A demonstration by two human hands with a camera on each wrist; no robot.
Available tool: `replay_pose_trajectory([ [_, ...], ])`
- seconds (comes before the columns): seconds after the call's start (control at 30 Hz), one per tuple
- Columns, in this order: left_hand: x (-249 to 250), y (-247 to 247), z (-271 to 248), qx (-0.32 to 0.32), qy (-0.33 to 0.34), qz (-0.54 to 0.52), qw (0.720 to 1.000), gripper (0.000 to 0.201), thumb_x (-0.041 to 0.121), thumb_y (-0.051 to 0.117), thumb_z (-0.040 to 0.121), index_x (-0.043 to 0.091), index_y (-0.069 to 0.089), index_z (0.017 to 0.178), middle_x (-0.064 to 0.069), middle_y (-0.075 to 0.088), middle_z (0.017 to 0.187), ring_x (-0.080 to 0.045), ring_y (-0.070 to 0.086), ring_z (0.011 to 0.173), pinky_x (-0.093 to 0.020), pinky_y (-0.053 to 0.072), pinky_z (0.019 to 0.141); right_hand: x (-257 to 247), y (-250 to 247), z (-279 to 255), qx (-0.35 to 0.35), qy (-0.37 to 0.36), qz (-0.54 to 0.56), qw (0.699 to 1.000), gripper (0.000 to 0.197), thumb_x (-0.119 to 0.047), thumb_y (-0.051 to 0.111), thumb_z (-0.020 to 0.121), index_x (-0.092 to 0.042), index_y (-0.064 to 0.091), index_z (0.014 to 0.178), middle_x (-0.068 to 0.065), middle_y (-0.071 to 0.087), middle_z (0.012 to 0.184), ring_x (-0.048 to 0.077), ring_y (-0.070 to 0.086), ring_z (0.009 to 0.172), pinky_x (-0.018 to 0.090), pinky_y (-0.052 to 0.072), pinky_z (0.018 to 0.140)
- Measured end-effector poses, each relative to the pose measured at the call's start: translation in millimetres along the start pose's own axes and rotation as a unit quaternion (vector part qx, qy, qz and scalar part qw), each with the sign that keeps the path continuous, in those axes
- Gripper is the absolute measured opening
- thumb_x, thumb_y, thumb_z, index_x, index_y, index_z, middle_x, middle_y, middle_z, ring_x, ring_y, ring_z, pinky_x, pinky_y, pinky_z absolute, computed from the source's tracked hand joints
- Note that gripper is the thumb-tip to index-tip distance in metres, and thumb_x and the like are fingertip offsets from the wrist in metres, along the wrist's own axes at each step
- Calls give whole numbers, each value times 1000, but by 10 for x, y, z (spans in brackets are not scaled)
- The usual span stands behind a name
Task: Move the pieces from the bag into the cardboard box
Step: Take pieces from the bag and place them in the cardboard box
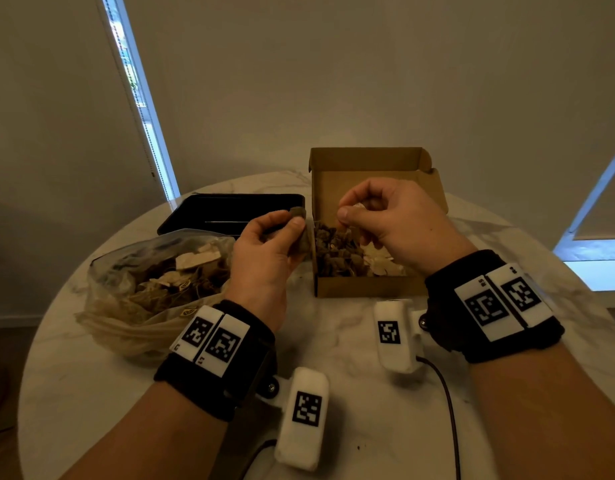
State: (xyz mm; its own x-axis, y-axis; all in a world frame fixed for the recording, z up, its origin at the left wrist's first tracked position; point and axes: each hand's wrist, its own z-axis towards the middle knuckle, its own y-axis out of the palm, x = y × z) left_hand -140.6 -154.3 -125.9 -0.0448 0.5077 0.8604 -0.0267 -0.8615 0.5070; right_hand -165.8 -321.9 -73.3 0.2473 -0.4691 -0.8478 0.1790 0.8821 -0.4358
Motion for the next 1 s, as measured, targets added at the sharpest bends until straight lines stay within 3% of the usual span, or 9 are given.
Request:
replay_pose_trajectory([
  [0.1,-14,5,-15,-20,-18,22,999,24,7,71,91,9,64,114,-7,73,100,-14,72,86,-26,58,72,-48,4,-5,8,-66,19,998,4,-19,70,95,-18,68,98,2,77,85,1,58,56,19,48,55],
  [0.2,-10,53,-85,-106,-49,69,991,20,11,71,91,8,70,111,-5,75,95,-12,72,84,-22,57,70,-60,-14,1,29,-100,32,994,6,-18,68,96,-15,66,102,3,75,85,0,57,55,14,44,55],
  [0.3,4,99,-142,-203,-68,90,973,20,14,72,88,11,72,108,-6,76,98,-14,73,91,-21,56,73,-25,-66,16,37,-87,44,995,8,-15,65,98,-12,62,106,3,72,81,-1,55,50,10,40,50],
  [0.4,19,135,-178,-248,-69,68,964,15,11,71,84,13,69,99,-3,74,92,-13,71,86,-18,54,66,27,-103,23,19,-40,29,999,12,-16,64,98,-11,62,109,2,71,78,0,56,52,12,41,48],
  [0.5,36,128,-161,-228,-47,37,972,24,10,71,81,12,65,103,-4,73,94,-16,71,91,-23,58,70,55,-105,19,14,7,18,1000,11,-18,66,97,-13,64,106,-3,68,71,6,55,52,15,42,45],
  [0.57,44,105,-132,-204,-35,34,978,32,10,69,85,14,66,117,-2,75,103,-16,72,101,-29,60,83,63,-111,22,21,26,31,999,11,-18,67,97,-12,65,106,-5,70,69,3,54,49,15,43,45],
  [0.67,40,77,-103,-158,-23,38,986,30,10,63,95,15,67,124,-3,75,113,-14,71,104,-32,57,92,67,-128,25,26,44,41,998,12,-20,69,95,-12,66,104,0,77,80,5,56,52,16,46,47],
  [0.83,25,33,-50,-79,-24,17,996,23,15,59,100,11,70,120,-7,72,109,-15,68,96,-25,58,78,45,-113,1,-20,40,55,997,14,-19,69,94,-7,69,102,2,79,86,9,60,59,20,50,53],
  [1.0,38,6,-26,-36,-32,-14,999,16,13,62,99,12,71,111,-5,71,102,-12,68,90,-21,58,70,24,-87,-29,-105,17,-23,994,7,-30,71,92,-26,76,97,-7,76,92,8,65,79,28,51,68],
])
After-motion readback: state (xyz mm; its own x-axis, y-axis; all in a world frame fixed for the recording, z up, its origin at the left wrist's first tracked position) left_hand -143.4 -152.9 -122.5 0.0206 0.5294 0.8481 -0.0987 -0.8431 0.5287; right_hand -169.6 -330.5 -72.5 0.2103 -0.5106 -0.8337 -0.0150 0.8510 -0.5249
